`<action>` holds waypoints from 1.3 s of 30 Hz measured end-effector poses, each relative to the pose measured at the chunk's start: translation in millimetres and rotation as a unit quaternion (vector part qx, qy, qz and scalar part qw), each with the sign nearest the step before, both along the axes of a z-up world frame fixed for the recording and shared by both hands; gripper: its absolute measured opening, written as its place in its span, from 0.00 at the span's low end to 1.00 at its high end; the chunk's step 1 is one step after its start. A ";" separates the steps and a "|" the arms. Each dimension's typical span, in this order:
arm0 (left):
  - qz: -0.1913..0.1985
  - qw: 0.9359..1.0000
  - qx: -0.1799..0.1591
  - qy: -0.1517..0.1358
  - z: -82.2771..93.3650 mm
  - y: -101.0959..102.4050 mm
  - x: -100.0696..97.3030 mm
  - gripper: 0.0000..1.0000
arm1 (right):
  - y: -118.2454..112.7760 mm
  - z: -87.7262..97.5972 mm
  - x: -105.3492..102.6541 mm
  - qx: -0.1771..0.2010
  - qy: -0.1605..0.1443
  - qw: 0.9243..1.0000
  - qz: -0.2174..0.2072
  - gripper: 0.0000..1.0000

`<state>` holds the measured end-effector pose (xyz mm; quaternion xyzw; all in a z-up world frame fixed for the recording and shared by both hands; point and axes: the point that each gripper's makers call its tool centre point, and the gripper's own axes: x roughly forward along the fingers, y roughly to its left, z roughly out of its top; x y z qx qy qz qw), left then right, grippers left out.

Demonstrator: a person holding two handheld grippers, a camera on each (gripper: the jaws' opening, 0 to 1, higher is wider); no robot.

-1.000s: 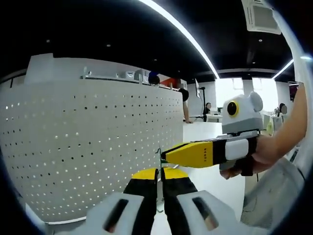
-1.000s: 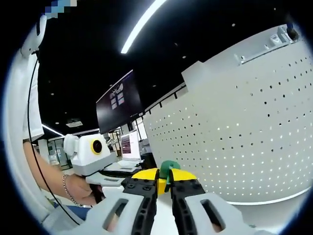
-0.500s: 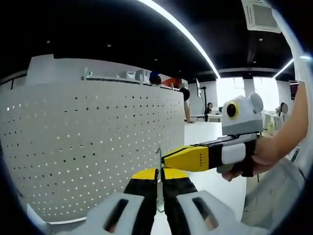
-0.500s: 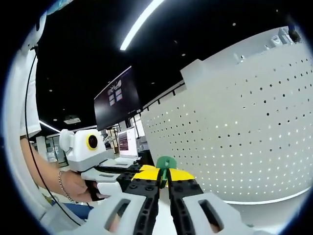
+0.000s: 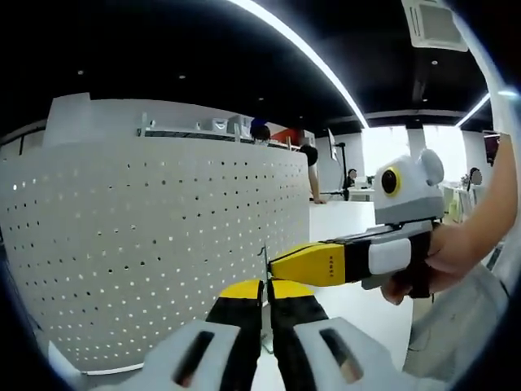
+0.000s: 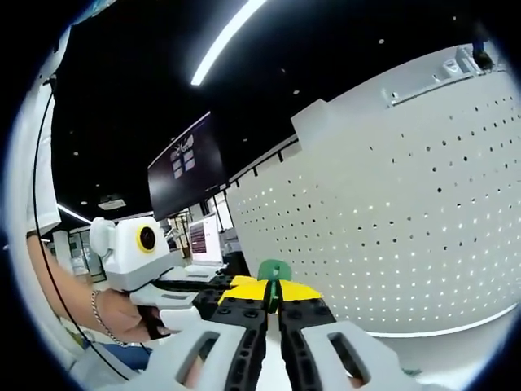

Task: Insert the hook assembly into the mounting plate slot until the hook locks in place.

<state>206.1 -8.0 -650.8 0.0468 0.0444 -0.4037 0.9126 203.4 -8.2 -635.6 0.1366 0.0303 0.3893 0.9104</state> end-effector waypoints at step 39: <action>-0.007 1.000 -0.011 0.005 3.1 -4.9 -0.3 0.02 | -3.8 4.4 -1.0 -0.006 0.012 1.000 -0.017 0.00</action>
